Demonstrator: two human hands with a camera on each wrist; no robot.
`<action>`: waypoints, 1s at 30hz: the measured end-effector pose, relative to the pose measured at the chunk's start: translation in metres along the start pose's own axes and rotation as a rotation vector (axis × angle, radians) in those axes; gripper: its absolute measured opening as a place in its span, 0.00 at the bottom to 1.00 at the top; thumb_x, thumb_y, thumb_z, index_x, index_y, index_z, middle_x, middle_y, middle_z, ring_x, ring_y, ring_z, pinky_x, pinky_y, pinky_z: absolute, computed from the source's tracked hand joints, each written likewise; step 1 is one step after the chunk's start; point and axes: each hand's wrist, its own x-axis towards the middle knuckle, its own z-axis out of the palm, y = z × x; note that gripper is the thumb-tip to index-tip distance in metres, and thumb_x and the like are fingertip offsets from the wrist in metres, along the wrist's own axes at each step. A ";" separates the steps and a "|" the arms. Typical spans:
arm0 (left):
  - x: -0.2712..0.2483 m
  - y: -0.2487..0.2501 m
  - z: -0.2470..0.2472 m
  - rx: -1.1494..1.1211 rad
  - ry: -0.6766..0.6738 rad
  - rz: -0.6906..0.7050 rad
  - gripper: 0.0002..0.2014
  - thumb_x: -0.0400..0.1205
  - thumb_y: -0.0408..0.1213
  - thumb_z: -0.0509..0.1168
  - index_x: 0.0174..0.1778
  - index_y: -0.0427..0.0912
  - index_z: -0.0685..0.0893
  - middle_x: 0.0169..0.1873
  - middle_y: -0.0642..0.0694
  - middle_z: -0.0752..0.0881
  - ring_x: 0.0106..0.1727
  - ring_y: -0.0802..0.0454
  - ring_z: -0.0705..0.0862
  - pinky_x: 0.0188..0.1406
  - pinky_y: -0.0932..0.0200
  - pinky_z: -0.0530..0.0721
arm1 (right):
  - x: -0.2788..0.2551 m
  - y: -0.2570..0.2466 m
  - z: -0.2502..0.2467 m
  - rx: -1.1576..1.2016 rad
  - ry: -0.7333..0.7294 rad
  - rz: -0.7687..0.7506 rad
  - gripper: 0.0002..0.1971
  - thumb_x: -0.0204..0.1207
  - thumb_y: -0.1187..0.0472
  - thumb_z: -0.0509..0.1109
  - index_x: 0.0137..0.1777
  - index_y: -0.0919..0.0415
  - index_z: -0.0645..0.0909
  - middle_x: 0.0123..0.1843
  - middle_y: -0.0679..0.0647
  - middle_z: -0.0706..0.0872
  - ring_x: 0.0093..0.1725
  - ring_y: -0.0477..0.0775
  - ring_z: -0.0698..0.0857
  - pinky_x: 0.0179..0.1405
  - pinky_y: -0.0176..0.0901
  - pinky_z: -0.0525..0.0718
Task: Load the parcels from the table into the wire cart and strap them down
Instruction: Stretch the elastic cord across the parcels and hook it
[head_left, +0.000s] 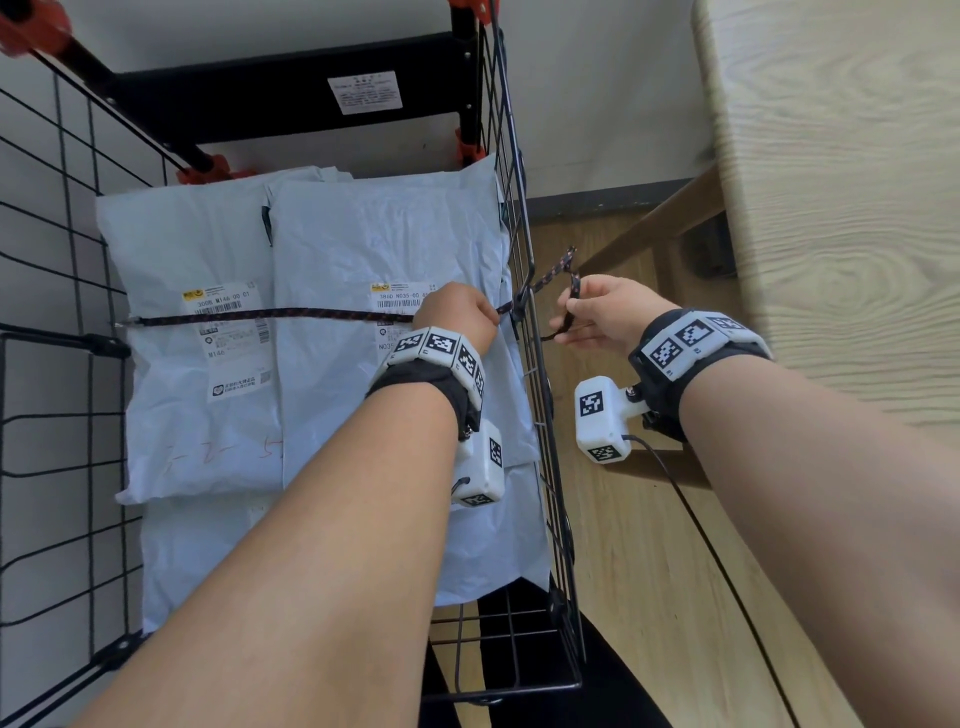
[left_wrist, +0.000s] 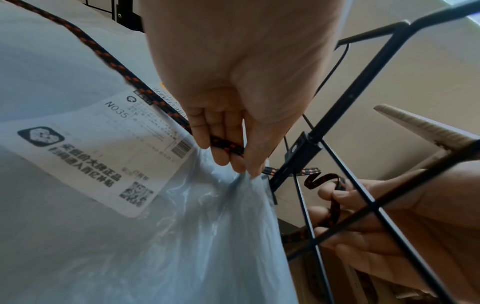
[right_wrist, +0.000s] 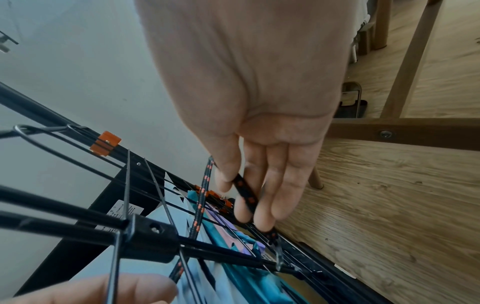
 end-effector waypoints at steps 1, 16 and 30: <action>0.000 0.000 0.000 -0.003 -0.001 -0.003 0.11 0.79 0.33 0.65 0.47 0.50 0.92 0.50 0.49 0.90 0.52 0.47 0.86 0.50 0.58 0.83 | 0.001 0.000 0.000 0.005 0.000 -0.003 0.07 0.86 0.67 0.58 0.56 0.61 0.78 0.51 0.63 0.88 0.50 0.61 0.88 0.58 0.53 0.87; 0.002 0.001 0.003 0.018 -0.021 -0.041 0.06 0.76 0.41 0.72 0.48 0.49 0.91 0.48 0.48 0.90 0.52 0.48 0.86 0.53 0.56 0.83 | 0.009 -0.003 -0.001 0.130 0.043 0.117 0.12 0.87 0.67 0.52 0.45 0.59 0.74 0.28 0.53 0.72 0.27 0.50 0.72 0.33 0.42 0.75; 0.003 -0.002 0.002 0.014 -0.079 -0.050 0.13 0.73 0.39 0.75 0.53 0.48 0.90 0.53 0.48 0.89 0.55 0.49 0.86 0.58 0.58 0.82 | 0.012 -0.008 0.028 0.082 -0.069 0.227 0.18 0.87 0.67 0.46 0.37 0.58 0.70 0.23 0.52 0.65 0.26 0.51 0.66 0.32 0.43 0.69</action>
